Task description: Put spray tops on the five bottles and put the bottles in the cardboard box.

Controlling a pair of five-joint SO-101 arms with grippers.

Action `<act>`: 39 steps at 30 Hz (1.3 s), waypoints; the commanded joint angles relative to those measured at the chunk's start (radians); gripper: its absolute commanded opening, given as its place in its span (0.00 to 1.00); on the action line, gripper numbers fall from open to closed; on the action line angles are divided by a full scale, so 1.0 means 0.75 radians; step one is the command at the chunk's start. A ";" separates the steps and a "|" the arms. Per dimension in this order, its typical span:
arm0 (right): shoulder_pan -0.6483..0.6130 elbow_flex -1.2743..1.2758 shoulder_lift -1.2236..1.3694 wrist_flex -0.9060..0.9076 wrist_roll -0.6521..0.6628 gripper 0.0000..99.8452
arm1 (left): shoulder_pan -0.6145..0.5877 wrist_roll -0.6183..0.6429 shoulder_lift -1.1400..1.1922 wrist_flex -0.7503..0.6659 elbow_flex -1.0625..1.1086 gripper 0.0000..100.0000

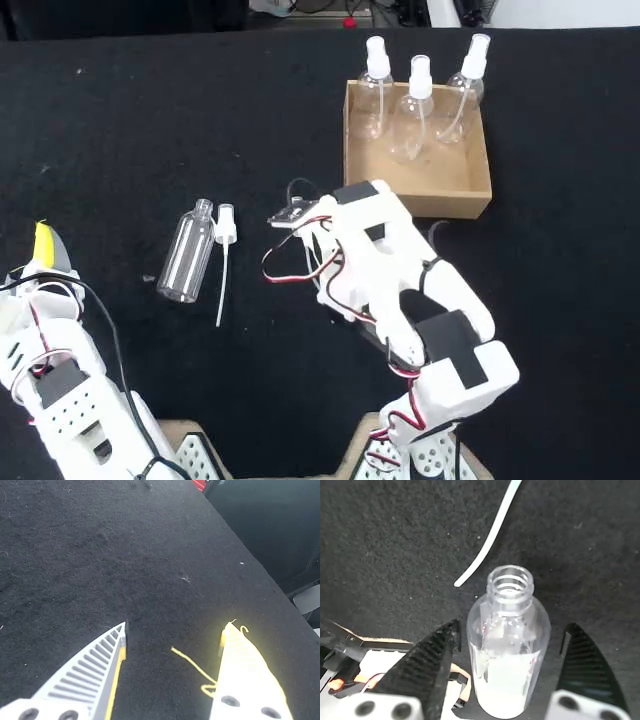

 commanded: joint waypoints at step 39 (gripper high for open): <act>0.014 -0.083 -0.224 0.119 -0.006 0.19 | 0.028 -0.076 -0.018 -0.209 0.042 0.29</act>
